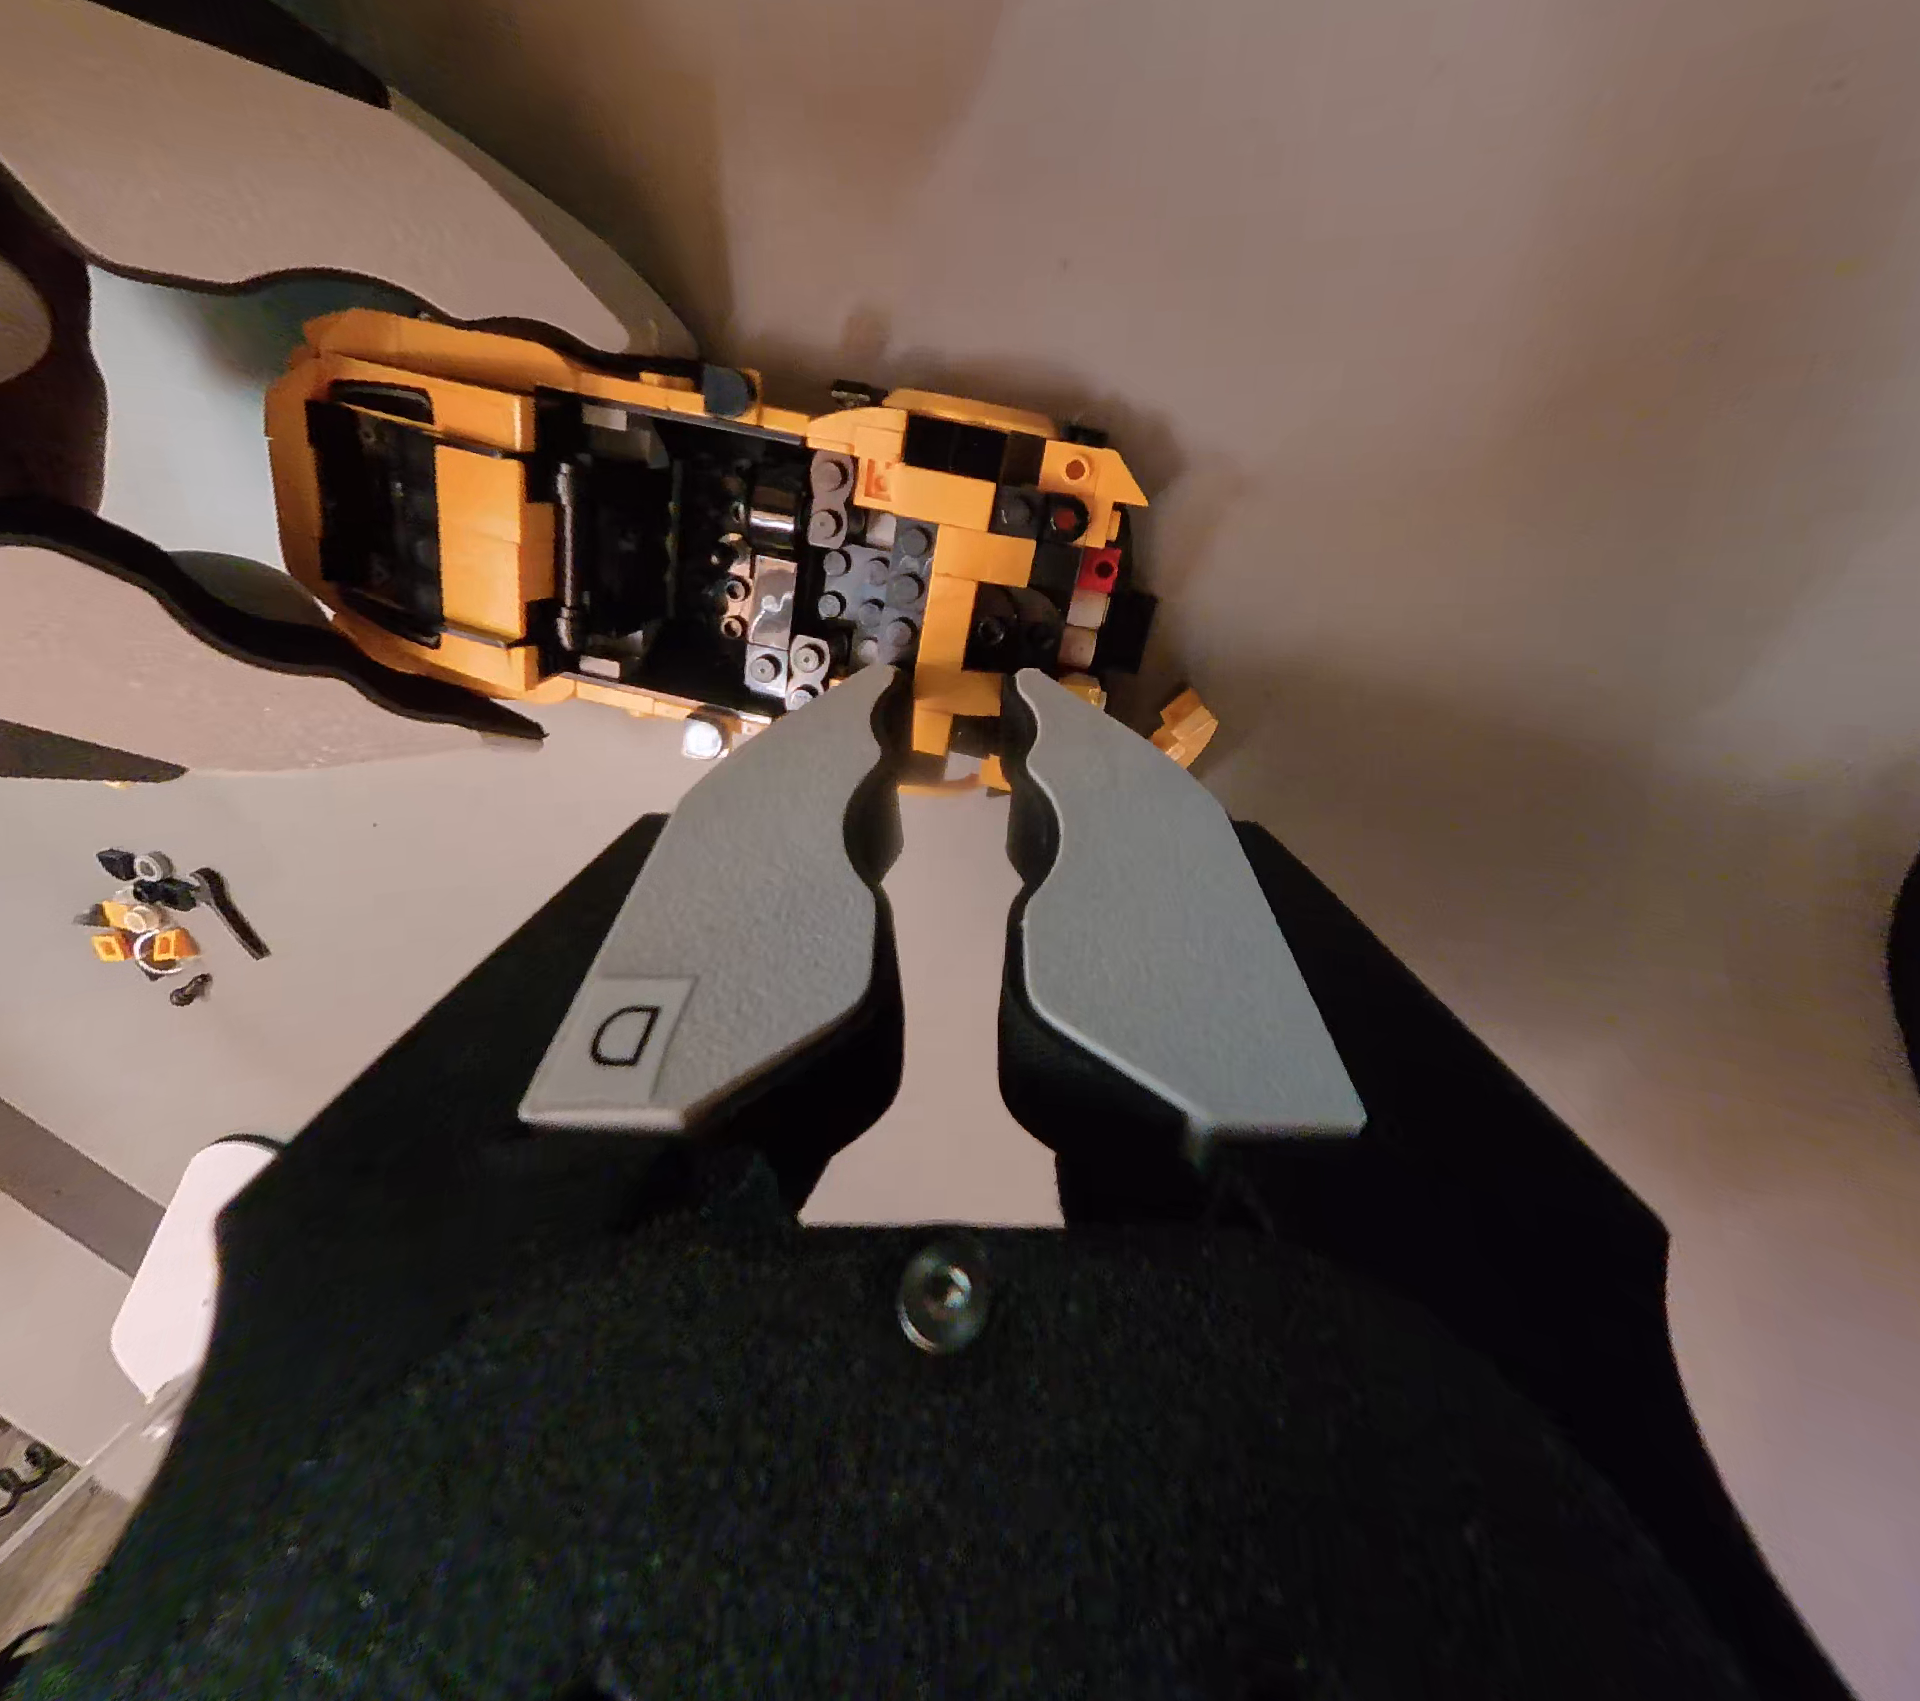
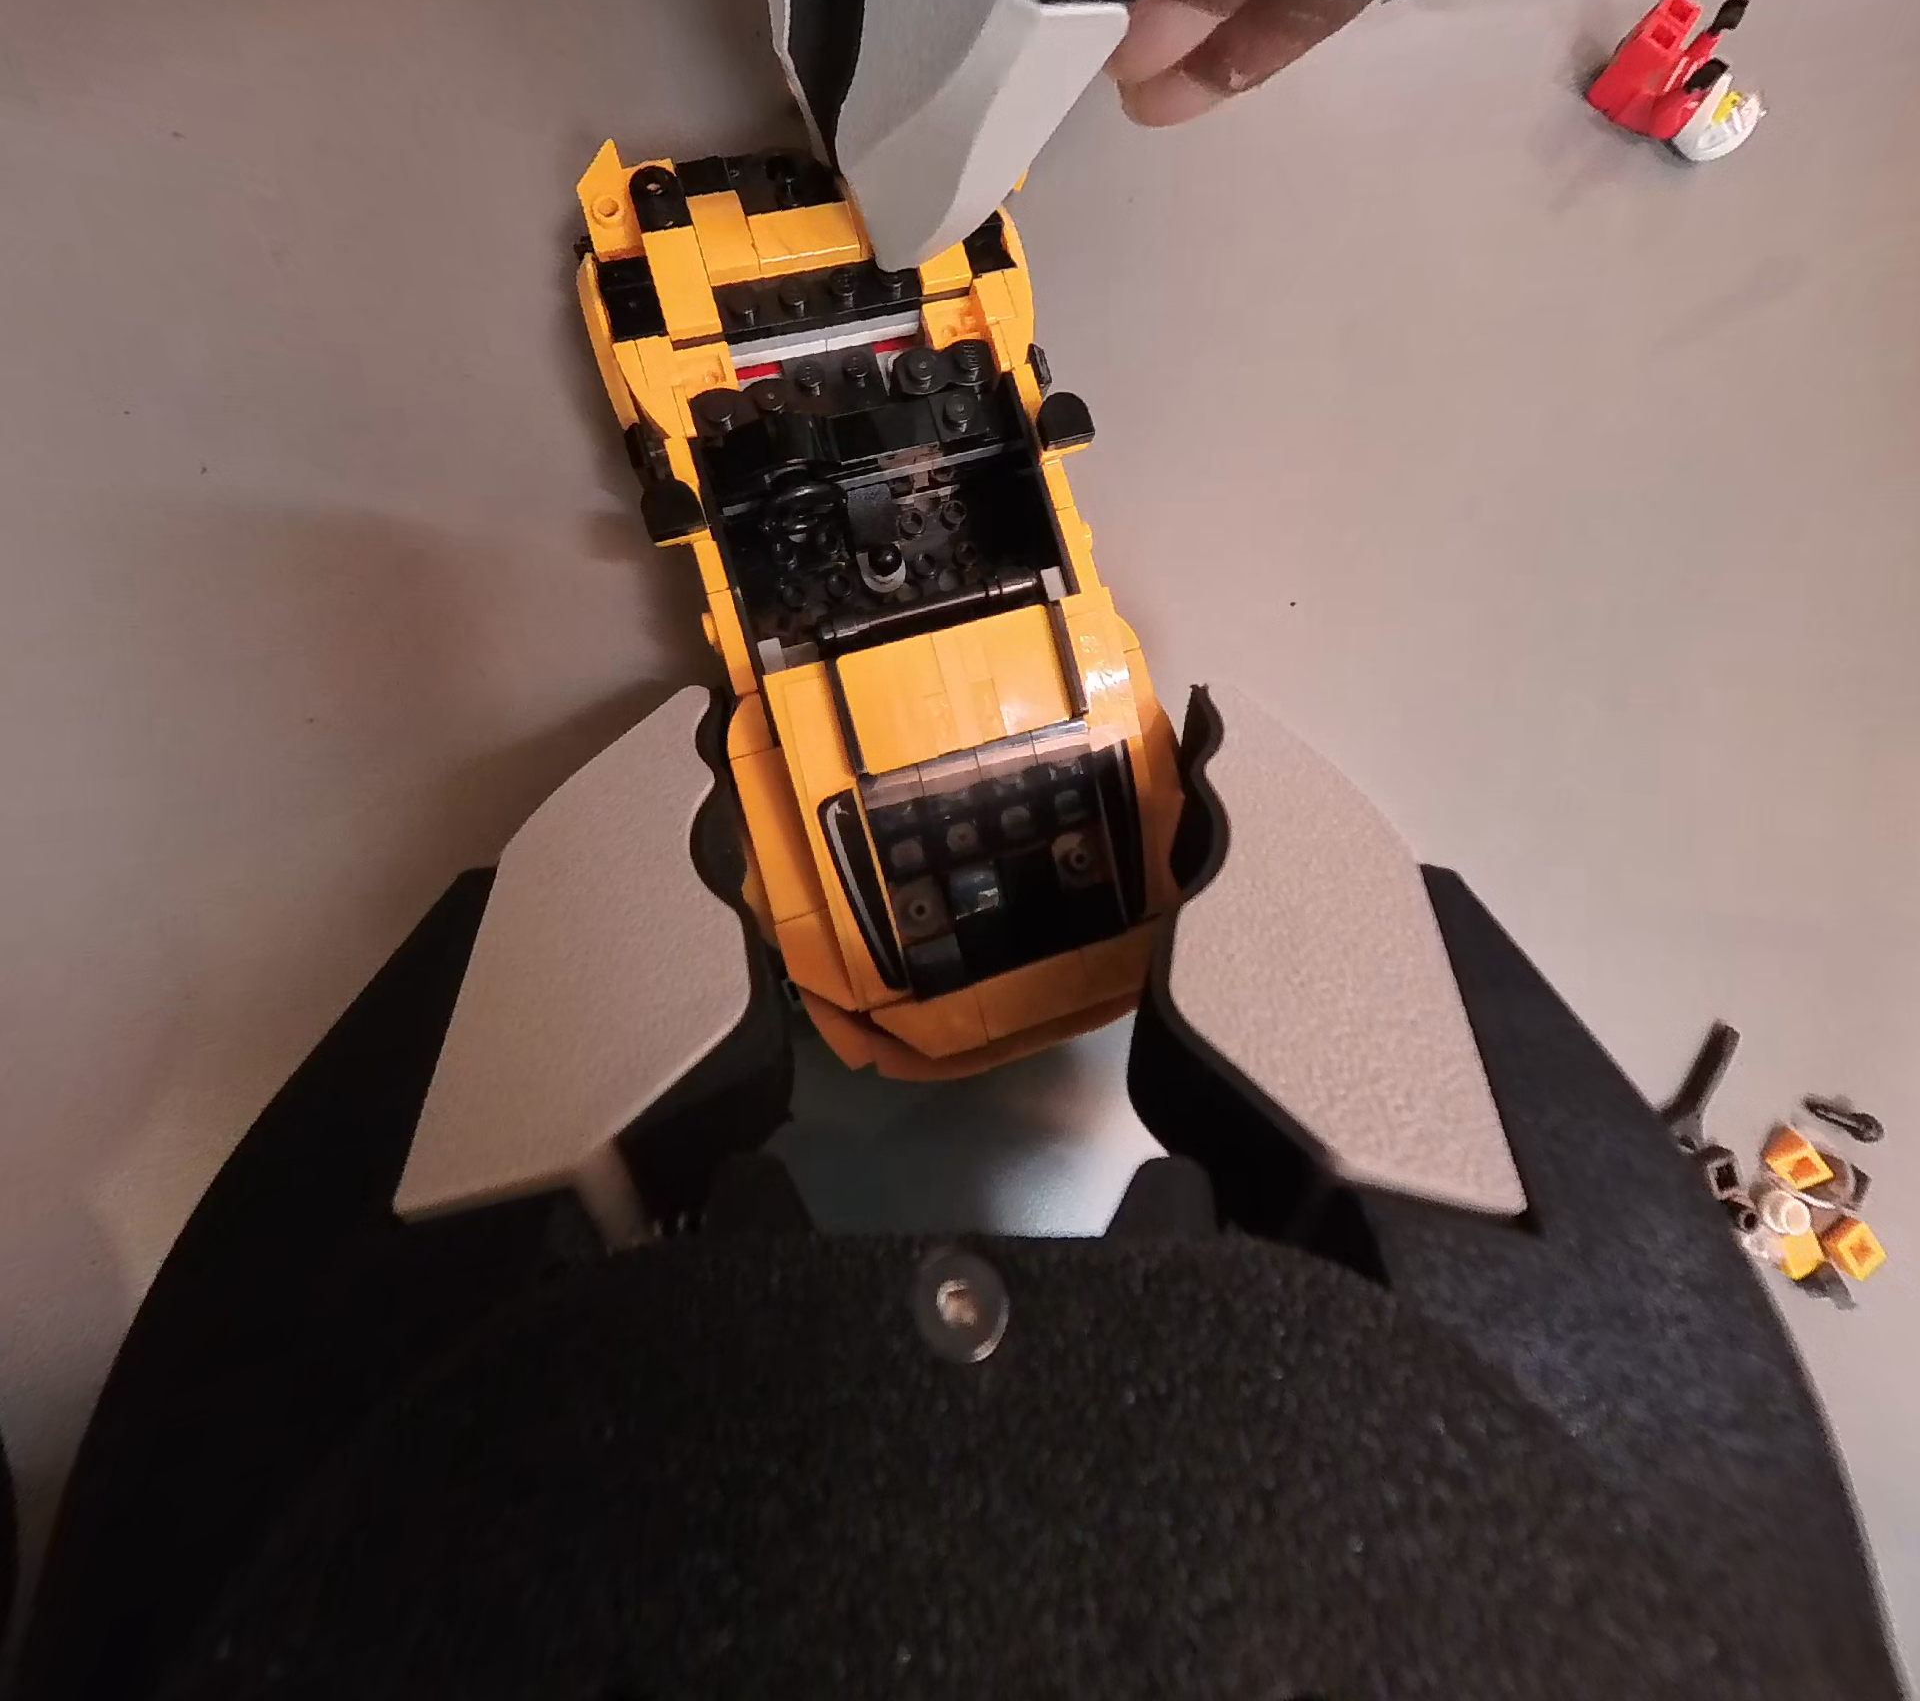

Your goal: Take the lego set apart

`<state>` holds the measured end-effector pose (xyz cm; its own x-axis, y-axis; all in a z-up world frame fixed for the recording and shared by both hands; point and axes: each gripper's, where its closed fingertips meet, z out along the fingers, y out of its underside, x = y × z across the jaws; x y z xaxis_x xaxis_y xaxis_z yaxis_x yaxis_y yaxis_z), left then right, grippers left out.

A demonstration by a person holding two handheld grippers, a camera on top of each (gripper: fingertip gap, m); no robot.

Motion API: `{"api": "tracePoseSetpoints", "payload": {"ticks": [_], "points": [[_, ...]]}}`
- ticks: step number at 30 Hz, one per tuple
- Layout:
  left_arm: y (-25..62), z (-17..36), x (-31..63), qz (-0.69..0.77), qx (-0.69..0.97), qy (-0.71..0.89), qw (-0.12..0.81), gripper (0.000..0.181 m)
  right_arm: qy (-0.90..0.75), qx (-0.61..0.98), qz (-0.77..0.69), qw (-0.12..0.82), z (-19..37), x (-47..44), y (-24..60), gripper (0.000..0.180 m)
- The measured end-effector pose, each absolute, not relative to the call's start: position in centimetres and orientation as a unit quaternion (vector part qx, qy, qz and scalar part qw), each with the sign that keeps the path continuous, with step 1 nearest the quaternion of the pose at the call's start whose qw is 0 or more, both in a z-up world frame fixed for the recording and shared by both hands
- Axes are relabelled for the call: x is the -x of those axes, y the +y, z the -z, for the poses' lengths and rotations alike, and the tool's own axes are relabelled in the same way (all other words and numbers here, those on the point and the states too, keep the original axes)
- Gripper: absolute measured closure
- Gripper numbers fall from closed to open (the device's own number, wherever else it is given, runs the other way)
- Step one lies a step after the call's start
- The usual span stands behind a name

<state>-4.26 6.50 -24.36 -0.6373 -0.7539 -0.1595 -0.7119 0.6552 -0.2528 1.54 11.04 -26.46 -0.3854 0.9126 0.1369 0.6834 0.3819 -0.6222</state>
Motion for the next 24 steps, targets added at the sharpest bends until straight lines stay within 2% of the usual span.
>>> {"api": "tracePoseSetpoints", "payload": {"ticks": [9,10,12,20,24], "points": [[6.5,24.0,4.1,0.075,0.420,0.895,0.131,0.166,-0.797,0.500,-0.242,0.237,26.5,-1.6,11.0,0.097],[6.2,23.1,3.4,0.098,0.418,0.890,0.153,0.181,-0.796,0.501,-0.243,0.238,26.4,-1.5,11.0,0.097],[5.9,22.8,3.3,0.094,0.419,0.893,0.137,0.180,-0.796,0.502,-0.242,0.238,26.4,-1.5,11.0,0.097],[8.2,20.5,2.8,0.083,0.476,0.856,0.186,0.181,-0.794,0.505,-0.239,0.239,26.4,-1.5,11.0,0.097],[8.4,19.2,2.7,0.168,0.577,0.764,0.234,0.160,-0.791,0.505,-0.243,0.246,26.4,-1.4,11.0,0.098]]}}
